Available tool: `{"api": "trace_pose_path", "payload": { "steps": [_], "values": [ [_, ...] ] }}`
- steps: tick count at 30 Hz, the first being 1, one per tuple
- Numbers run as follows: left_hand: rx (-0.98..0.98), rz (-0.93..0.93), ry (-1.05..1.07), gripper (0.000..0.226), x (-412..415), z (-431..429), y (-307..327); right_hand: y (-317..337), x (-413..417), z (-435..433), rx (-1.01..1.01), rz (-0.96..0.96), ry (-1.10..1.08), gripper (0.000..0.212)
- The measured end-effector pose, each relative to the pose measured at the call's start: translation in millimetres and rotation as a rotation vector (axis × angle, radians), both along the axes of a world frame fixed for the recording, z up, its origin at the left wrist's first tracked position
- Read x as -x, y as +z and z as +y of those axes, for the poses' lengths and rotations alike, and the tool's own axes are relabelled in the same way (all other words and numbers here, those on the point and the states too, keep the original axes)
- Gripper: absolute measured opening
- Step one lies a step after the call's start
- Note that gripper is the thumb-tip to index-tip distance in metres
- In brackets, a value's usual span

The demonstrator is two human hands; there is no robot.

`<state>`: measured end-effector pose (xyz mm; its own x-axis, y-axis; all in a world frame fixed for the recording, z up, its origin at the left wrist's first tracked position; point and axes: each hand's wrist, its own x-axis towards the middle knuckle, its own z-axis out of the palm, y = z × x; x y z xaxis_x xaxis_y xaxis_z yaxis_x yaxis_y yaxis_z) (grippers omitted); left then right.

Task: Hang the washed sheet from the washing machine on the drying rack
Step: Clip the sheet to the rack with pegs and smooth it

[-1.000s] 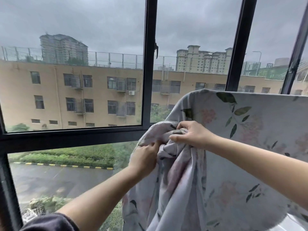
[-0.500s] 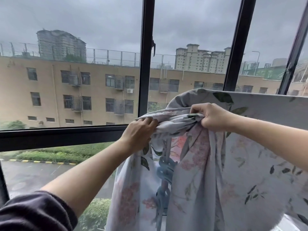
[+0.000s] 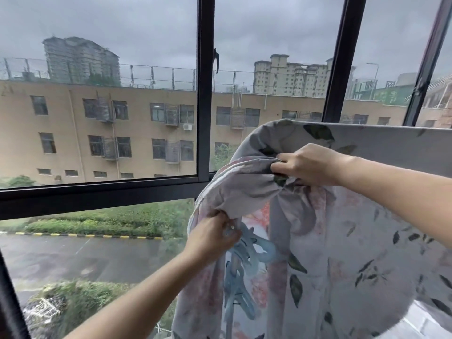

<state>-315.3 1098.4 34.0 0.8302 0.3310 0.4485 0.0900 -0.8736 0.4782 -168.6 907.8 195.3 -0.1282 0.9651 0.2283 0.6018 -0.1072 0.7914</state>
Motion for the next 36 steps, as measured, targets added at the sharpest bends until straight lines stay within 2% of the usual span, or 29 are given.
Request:
{"api": "trace_pose_path", "payload": {
  "steps": [3,5,9,13,16,19,21,28,32,36],
  "values": [
    [-0.116,0.121,0.078,0.071,3,-21,-13,-13,-4,1,-0.074,0.048,-0.025,0.054],
    [-0.209,0.125,0.099,0.083,2,-41,-20,-25,-5,2,-0.147,0.104,-0.051,0.051],
    [-0.22,0.118,0.138,0.068,7,-50,-38,-43,5,1,-0.288,0.279,-0.138,0.043],
    [-0.165,-0.144,0.021,0.045,35,-20,-54,-59,29,3,-0.482,0.562,-0.199,0.039],
    [-0.035,-0.143,0.057,0.025,42,-11,-59,-73,46,12,-0.554,0.661,-0.197,0.033],
    [0.018,-0.015,0.123,0.062,43,-19,-58,-82,56,21,-0.578,0.693,-0.22,0.032],
    [-0.015,0.014,0.196,0.072,41,-28,-60,-87,61,25,-0.605,0.693,-0.226,0.033],
    [0.033,-0.176,0.232,0.034,50,-29,-53,-102,65,27,-0.654,0.67,-0.227,0.041],
    [0.009,-0.276,0.231,0.028,68,-22,-37,-102,63,28,-0.657,0.722,-0.248,0.043],
    [0.035,-0.327,0.225,0.028,93,-19,-27,-106,67,32,-0.68,0.755,-0.248,0.036]
  ]
}}
